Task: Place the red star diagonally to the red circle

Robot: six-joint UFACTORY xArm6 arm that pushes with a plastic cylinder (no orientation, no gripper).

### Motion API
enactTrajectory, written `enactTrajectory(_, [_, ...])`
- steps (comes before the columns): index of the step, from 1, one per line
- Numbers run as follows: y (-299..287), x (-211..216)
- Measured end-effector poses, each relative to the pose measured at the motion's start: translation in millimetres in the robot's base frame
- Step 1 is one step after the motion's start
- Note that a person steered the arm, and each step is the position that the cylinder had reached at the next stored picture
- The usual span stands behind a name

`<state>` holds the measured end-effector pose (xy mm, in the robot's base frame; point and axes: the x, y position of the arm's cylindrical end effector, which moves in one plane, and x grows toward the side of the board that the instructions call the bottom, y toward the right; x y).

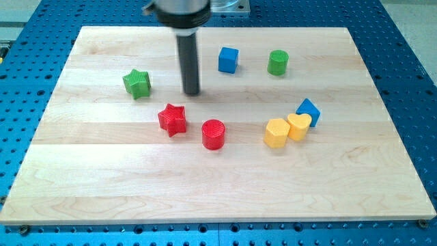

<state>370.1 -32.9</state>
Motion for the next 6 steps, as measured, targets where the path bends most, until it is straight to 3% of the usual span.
enactTrajectory(4, [-84,74])
enactTrajectory(5, [-2,86])
enactTrajectory(6, [9,88])
